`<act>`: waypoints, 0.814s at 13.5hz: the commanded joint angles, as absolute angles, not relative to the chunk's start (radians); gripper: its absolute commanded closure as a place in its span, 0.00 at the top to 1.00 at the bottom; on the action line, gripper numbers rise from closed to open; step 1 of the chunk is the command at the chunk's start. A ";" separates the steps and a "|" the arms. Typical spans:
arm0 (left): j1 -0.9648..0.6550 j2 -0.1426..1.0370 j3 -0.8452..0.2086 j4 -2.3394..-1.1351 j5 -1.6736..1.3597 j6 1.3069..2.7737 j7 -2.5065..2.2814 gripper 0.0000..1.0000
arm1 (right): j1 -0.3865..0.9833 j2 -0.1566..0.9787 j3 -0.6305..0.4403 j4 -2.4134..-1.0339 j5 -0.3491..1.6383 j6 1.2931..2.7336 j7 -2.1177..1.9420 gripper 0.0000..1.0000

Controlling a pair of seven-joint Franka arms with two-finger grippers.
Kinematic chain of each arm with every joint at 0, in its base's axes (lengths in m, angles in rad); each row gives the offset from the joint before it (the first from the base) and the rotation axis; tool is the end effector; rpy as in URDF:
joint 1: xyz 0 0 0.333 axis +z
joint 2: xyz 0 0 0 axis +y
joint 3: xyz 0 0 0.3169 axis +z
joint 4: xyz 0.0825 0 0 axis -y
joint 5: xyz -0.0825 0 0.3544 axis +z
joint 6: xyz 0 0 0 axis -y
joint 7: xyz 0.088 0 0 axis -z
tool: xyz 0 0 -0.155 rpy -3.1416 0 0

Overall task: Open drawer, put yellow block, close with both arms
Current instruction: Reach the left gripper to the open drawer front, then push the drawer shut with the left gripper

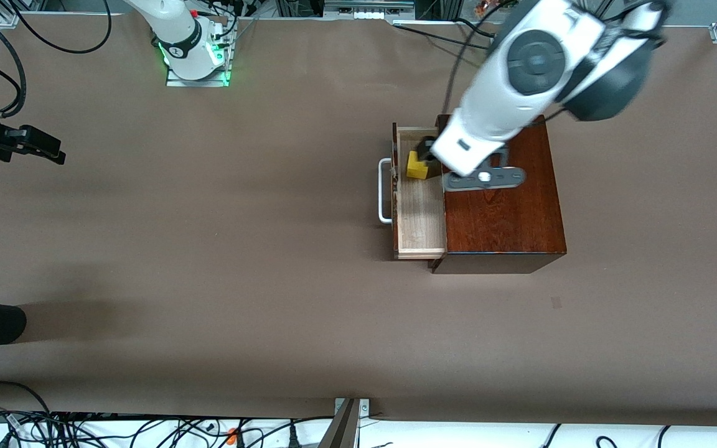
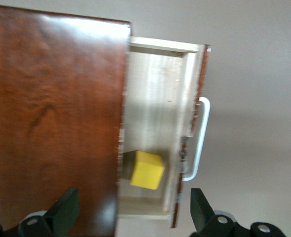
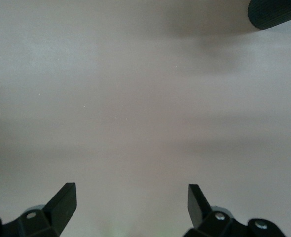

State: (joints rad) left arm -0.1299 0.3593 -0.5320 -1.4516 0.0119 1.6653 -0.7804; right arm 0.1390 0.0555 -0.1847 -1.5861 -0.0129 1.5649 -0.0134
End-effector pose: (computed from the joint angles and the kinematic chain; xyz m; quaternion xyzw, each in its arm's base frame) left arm 0.5075 -0.3428 0.4565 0.9930 0.0677 -0.0918 0.0315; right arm 0.5344 -0.0242 0.5413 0.9991 -0.0160 -0.0382 0.0104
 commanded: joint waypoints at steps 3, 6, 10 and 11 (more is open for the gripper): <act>-0.256 0.504 -0.520 -1.374 0.069 1.761 -0.867 0.46 | 0.130 0.045 -0.183 -1.585 0.003 1.568 -0.006 1.00; -0.319 0.578 -0.509 -1.339 0.074 1.831 -0.870 0.16 | 0.130 0.046 -0.183 -1.585 0.003 1.569 -0.006 1.00; -0.412 0.643 -0.448 -1.305 0.127 1.864 -0.905 0.08 | 0.130 0.046 -0.183 -1.583 0.003 1.575 -0.006 1.00; -0.425 0.656 -0.442 -1.305 0.158 1.867 -0.905 0.00 | 0.130 0.046 -0.184 -1.583 0.003 1.575 -0.006 1.00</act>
State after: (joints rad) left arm -0.3846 0.6135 -0.4661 -1.3578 0.1036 1.8686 -0.8862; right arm 0.1385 0.0555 -0.1861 -1.5841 -0.0129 1.5710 -0.0124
